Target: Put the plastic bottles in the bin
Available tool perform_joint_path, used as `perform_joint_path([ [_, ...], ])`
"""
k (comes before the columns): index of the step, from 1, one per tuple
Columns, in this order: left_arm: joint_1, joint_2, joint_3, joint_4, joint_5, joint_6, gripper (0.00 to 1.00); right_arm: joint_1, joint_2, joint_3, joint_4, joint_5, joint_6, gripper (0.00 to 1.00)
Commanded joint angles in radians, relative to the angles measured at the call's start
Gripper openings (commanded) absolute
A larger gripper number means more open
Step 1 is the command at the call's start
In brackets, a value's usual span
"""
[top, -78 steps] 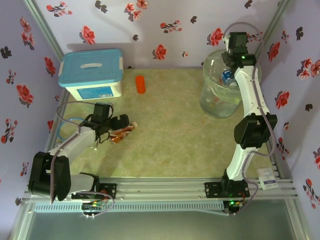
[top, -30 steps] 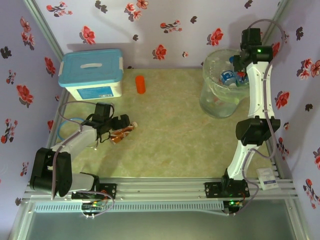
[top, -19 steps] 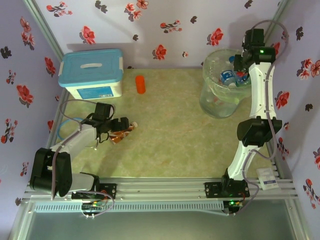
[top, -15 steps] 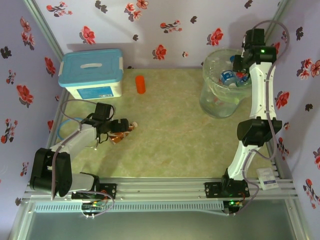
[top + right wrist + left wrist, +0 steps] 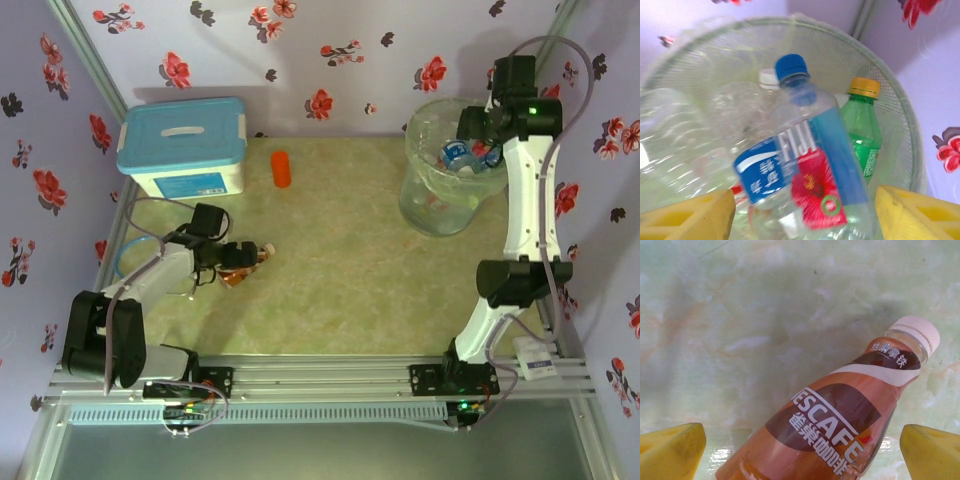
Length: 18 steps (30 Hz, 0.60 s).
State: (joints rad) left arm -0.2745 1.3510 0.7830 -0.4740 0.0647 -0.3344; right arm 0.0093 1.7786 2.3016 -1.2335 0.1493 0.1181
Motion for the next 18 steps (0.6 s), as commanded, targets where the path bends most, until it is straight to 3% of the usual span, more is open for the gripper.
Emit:
perform_joint_path([
  [1, 0.003, 0.000, 0.019, -0.055, 0.025, -0.008, 1.00, 0.028, -0.109, -0.077, 0.113, -0.070, 0.039, 0.75],
  [8, -0.005, 0.030, 0.011, -0.034, 0.054, -0.020, 1.00, 0.080, -0.181, -0.204, 0.160, -0.156, 0.066, 0.75],
  [18, -0.109, 0.056, -0.024, -0.046, 0.065, -0.084, 1.00, 0.119, -0.252, -0.357, 0.193, -0.236, 0.101, 0.75],
])
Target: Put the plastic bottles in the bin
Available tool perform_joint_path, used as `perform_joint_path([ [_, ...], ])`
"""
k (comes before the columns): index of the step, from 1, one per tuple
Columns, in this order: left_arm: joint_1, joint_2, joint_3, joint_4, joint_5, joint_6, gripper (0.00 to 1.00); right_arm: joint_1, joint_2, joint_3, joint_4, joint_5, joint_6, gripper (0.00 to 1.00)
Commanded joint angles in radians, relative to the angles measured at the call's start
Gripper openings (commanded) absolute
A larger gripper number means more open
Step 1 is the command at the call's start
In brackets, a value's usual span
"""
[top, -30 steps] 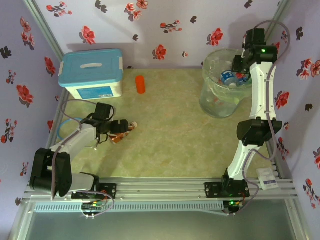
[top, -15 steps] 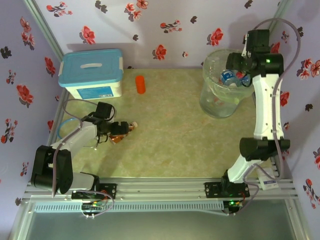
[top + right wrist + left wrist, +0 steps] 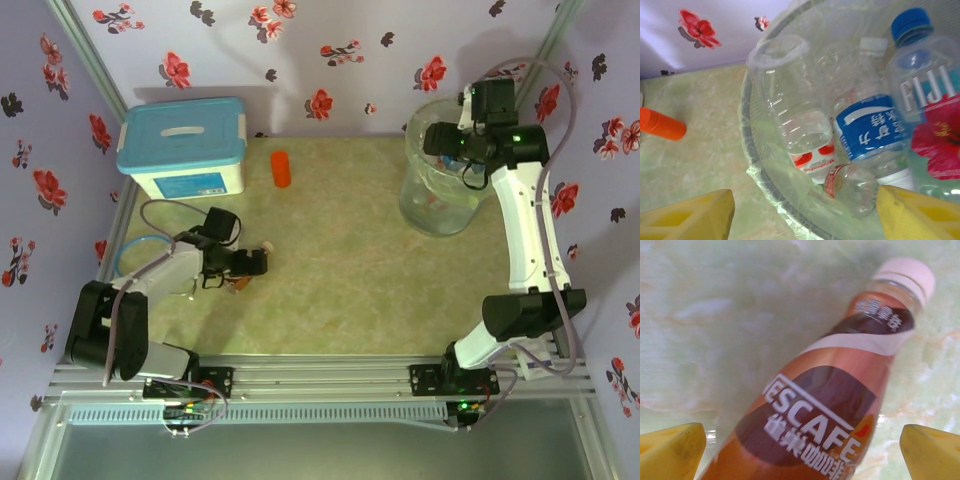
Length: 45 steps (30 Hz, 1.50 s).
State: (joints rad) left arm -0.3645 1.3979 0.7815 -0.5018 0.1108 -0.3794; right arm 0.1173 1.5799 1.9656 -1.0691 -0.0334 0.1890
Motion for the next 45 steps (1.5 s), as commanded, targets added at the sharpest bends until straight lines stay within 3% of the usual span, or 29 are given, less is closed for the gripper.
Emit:
perform_joint_path([
  [1, -0.026, 0.010, -0.028, -0.014, 0.019, -0.042, 1.00, 0.019, -0.058, -0.031, 0.032, -0.067, 0.034, 0.75],
  [9, -0.049, 0.065, -0.019, -0.007, 0.017, -0.047, 0.93, 0.092, -0.069, -0.067, 0.036, -0.082, 0.021, 0.75],
  [17, -0.064, 0.087, 0.011, -0.008, 0.017, -0.033, 0.67, 0.144, -0.079, -0.105, 0.060, -0.101, 0.046, 0.75],
  [24, -0.065, 0.055, 0.076, 0.065, 0.016, -0.034, 0.55, 0.234, -0.146, -0.214, 0.213, -0.164, 0.123, 0.74],
  [31, -0.111, -0.032, 0.119, 0.230, -0.063, -0.012, 0.55, 0.257, -0.194, -0.372, 0.481, -0.350, 0.247, 0.74],
  [38, -0.165, -0.206, -0.029, 0.613, -0.072, -0.033, 0.54, 0.387, -0.113, -0.483, 0.722, -0.409, 0.416, 0.67],
  [45, -0.190, -0.242, -0.070, 0.684, -0.073, -0.029, 0.55, 0.475, 0.020, -0.477, 0.874, -0.517, 0.516, 0.67],
])
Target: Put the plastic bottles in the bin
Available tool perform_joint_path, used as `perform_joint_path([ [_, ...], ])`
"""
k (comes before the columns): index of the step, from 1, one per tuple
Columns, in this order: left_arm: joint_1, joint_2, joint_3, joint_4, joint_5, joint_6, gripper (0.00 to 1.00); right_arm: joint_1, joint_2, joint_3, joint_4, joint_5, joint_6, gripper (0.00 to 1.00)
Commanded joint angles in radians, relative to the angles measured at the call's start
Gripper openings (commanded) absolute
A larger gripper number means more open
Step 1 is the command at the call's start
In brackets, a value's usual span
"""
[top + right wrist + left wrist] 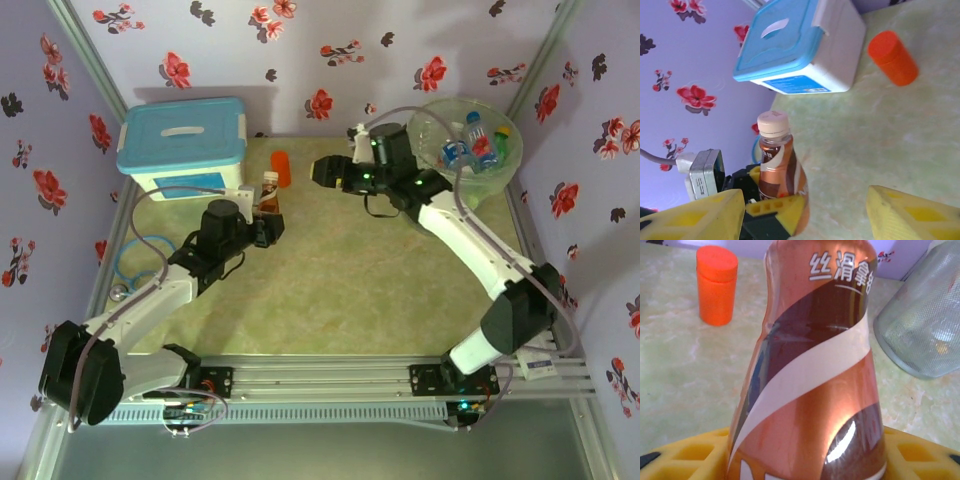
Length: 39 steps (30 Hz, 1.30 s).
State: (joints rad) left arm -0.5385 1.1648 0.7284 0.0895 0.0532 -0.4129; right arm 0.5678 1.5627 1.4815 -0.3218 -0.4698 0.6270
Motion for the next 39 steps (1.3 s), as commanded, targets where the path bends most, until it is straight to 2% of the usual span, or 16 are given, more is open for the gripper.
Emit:
perform_joint_path([
  [1, -0.019, -0.007, -0.016, 0.095, -0.015, 0.000, 0.55, 0.034, 0.051, 0.011, 0.143, -0.092, 0.086, 0.68],
  [6, -0.027, 0.000, -0.017, 0.127, 0.000, -0.011, 0.56, 0.073, 0.126, 0.019, 0.213, -0.129, 0.146, 0.69],
  [11, -0.027, 0.010, -0.006, 0.141, 0.023, -0.012, 0.56, 0.116, 0.191, 0.060, 0.246, -0.147, 0.177, 0.65],
  [17, -0.027, 0.006, -0.022, 0.186, 0.070, -0.020, 0.57, 0.121, 0.255, 0.082, 0.310, -0.175, 0.231, 0.59],
  [22, -0.028, 0.001, -0.024, 0.186, 0.078, -0.026, 0.58, 0.114, 0.267, 0.094, 0.321, -0.176, 0.229, 0.38],
  [23, -0.028, 0.003, -0.023, 0.185, 0.079, -0.029, 0.58, 0.112, 0.266, 0.094, 0.323, -0.177, 0.231, 0.36],
  [37, -0.022, -0.010, -0.039, 0.204, 0.072, -0.054, 0.77, 0.066, 0.226, 0.045, 0.345, -0.157, 0.241, 0.23],
  [39, -0.016, -0.019, -0.047, 0.203, 0.068, -0.057, 0.84, 0.053, 0.216, 0.040, 0.343, -0.155, 0.234, 0.23],
])
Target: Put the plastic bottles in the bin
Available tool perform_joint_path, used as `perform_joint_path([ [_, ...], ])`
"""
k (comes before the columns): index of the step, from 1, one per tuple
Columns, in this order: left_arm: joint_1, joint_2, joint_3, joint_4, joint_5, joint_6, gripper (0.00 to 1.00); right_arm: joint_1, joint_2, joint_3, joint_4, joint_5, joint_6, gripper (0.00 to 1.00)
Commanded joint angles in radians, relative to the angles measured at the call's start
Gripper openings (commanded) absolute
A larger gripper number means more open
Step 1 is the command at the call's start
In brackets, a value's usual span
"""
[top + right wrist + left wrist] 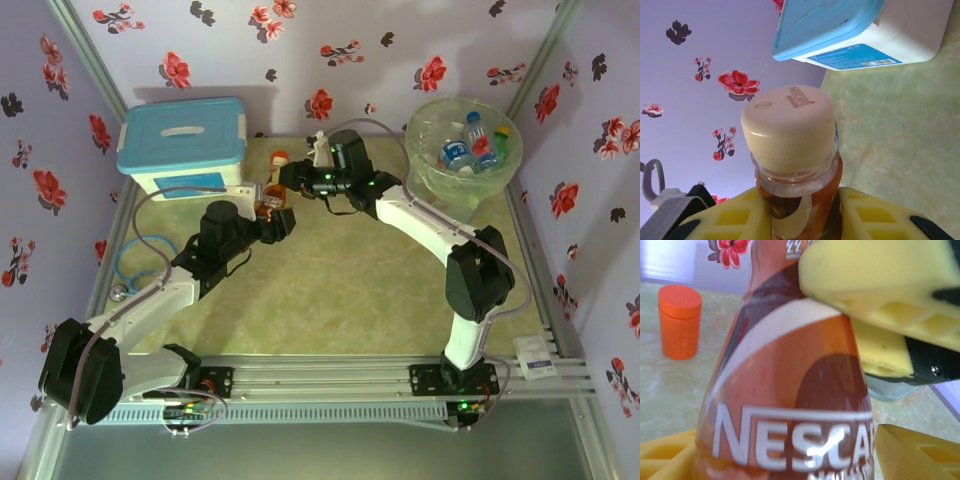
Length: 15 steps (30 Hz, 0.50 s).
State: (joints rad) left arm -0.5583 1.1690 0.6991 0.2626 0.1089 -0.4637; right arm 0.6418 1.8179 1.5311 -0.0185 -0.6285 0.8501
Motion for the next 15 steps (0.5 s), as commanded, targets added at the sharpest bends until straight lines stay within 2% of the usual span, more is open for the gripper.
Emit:
perform_joint_path([
  [1, 0.007, -0.031, -0.022, 0.029, 0.012, -0.008, 0.88, -0.031, -0.046, -0.009, 0.031, 0.008, 0.003, 0.23],
  [5, 0.029, -0.097, -0.046, 0.010, 0.010, -0.016, 0.98, -0.094, -0.106, 0.032, -0.109, 0.070, -0.118, 0.23],
  [12, 0.072, -0.198, -0.078, -0.065, -0.029, -0.013, 0.99, -0.242, -0.253, 0.216, -0.450, 0.327, -0.422, 0.23],
  [15, 0.087, -0.196, -0.103, -0.061, -0.030, -0.022, 0.99, -0.319, -0.306, 0.283, -0.521, 0.409, -0.482, 0.23],
])
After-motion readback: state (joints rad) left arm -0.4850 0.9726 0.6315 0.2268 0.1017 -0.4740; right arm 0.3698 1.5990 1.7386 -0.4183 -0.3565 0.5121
